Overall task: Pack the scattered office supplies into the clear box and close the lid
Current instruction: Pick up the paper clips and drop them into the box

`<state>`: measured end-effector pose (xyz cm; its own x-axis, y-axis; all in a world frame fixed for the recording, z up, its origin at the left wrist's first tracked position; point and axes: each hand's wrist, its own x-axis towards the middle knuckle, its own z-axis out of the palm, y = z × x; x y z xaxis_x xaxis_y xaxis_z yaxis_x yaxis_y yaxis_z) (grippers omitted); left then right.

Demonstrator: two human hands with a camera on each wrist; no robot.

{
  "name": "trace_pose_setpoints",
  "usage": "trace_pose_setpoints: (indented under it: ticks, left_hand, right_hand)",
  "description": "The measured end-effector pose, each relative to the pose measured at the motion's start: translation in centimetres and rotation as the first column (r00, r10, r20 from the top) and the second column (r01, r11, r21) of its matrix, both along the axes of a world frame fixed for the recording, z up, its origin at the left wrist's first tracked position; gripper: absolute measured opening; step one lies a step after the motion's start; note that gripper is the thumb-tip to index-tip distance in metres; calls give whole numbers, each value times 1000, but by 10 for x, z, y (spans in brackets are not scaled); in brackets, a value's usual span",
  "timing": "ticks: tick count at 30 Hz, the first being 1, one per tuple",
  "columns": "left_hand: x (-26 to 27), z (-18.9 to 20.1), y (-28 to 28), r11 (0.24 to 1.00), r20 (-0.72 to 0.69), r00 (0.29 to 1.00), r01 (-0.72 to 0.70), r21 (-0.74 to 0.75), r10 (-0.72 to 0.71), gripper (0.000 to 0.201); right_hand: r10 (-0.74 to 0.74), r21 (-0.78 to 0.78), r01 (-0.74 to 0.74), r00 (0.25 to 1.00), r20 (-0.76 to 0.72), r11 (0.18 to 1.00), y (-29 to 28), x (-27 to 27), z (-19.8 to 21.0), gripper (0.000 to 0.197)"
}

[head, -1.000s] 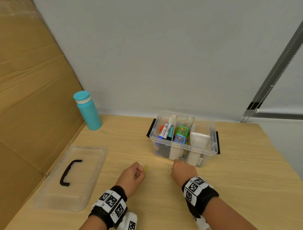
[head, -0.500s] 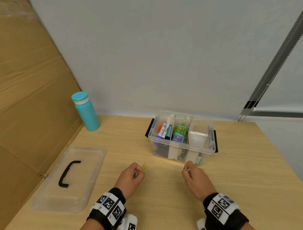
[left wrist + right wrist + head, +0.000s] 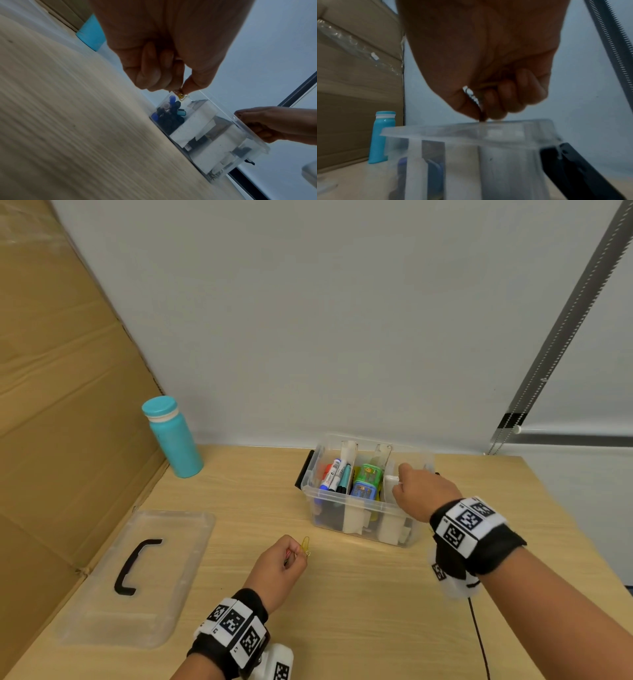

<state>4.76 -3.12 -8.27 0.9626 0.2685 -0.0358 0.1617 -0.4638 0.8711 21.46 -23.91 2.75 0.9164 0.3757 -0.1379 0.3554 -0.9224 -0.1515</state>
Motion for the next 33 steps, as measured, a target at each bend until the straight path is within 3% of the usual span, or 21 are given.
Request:
trace_pose_setpoints:
  ticks: [2,5,11,14,17,20,22,23,25,27,33]
  left_hand:
    - [-2,0,1,1000,-4,1000,-7,1,7,14]
    - [-5,2,1,1000,-6,1000,-20,10,20,13]
    - [-9,3,0,1000,-15,1000,-21,-3,21,15]
    - [-10,5,0,1000,-13,1000,-15,6,15,17]
    - [-11,5,-1,1000,-5,1000,-18,-5,18,17]
    - [-14,4,-2,1000,2,1000,-25,-18,25,16]
    - [-15,4,-5,1000,3,1000,-23,-22,23,16]
    - [-15,4,-7,999,1,1000,-21,-27,21,16]
    - [-12,9,-15,999,7,1000,-16,-43,16,14]
    - [-6,20,-27,999,42,999,2,-52,0,14]
    - [47,76,-75,988,178,976,110,106,-128,19]
  right_hand:
    - [44,-144,-65,989,-138,988,10,11,0,35]
    - [97,-311,-166,969,-226,936,23,29,-3,34]
    - [113,-378,-235,941,-318,895,29,45,-7,35]
    - [112,-287,-206,943,-312,936,22,41,-6,37]
    - [144,1,-149,955,-261,989,6,30,-11,33]
    - [75,393,-116,990,117,912,-22,12,-25,24]
    - [-22,436,-141,937,347,889,-38,-1,-39,26]
    - [-46,413,-123,925,376,902,-44,-4,-46,34]
    - [-66,381,-57,951,301,923,-54,-6,-64,50]
    - [-62,446,-33,978,197,894,-57,-5,-76,56]
    - [-53,575,-83,975,215,814,-53,-3,-92,56]
